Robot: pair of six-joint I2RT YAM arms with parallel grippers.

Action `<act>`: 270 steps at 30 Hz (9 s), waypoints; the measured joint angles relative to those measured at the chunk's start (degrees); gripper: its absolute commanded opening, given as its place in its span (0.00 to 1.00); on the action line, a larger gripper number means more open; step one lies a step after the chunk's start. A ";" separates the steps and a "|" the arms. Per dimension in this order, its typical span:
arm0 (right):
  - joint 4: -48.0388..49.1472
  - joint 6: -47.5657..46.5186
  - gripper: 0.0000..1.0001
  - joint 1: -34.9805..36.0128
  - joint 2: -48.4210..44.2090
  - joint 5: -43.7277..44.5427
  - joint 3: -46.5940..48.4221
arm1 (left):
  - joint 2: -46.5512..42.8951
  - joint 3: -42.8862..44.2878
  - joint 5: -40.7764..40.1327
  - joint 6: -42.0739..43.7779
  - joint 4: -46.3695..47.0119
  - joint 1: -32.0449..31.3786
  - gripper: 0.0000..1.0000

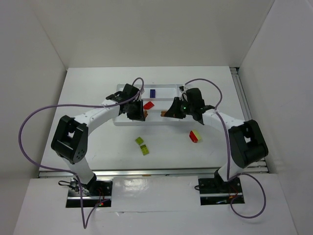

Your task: Sort the legos into containers by color

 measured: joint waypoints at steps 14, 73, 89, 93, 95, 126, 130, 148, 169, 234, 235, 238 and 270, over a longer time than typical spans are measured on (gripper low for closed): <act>3.63 0.13 0.79 -0.74 6.56 0.02 3.67 | 3.52 3.48 -3.06 -0.09 -3.61 -0.04 0.17; -17.77 -3.08 0.69 43.95 12.48 39.91 8.00 | -25.70 0.46 -23.78 -13.70 -25.33 9.81 0.70; -18.75 -2.45 0.34 43.21 7.37 44.74 8.04 | -25.77 -0.37 -20.79 -13.27 -24.24 10.56 0.70; -20.50 -1.44 0.34 37.59 -4.00 46.03 6.38 | -25.73 -0.37 -20.22 -12.98 -23.74 10.56 0.70; -20.55 -1.44 0.34 31.80 -9.55 46.38 5.73 | -25.64 -0.37 -19.50 -12.22 -23.28 10.56 0.70; -13.60 -10.75 0.80 -2.21 16.06 44.94 23.65 | -23.02 -1.40 -17.40 -9.01 -21.77 9.44 0.73; -13.73 -11.45 0.80 3.17 7.96 45.68 19.02 | -23.02 -1.38 -18.29 -8.98 -21.79 9.42 0.73; -8.85 -12.87 0.96 39.47 9.18 33.66 5.01 | -27.02 -0.68 -22.67 -9.29 -22.75 11.34 0.73; -5.05 -15.93 0.31 39.93 19.30 39.36 11.93 | -27.02 -0.68 -21.70 -9.27 -22.73 11.37 0.73; -16.22 -0.66 0.83 4.07 -14.43 36.52 -19.32 | -22.53 -2.23 -14.19 -7.34 -18.73 7.85 0.73; -16.06 -0.66 0.80 4.33 -14.38 36.61 -19.34 | -22.47 -2.23 -14.16 -7.34 -18.71 7.80 0.73; -15.85 -0.85 0.63 5.03 -14.38 37.11 -19.34 | -21.75 -2.23 -13.75 -7.34 -18.71 7.48 0.73; -14.88 -10.84 0.33 19.06 -37.05 22.75 -14.38 | -11.10 -0.52 38.14 -2.91 10.47 -3.41 0.94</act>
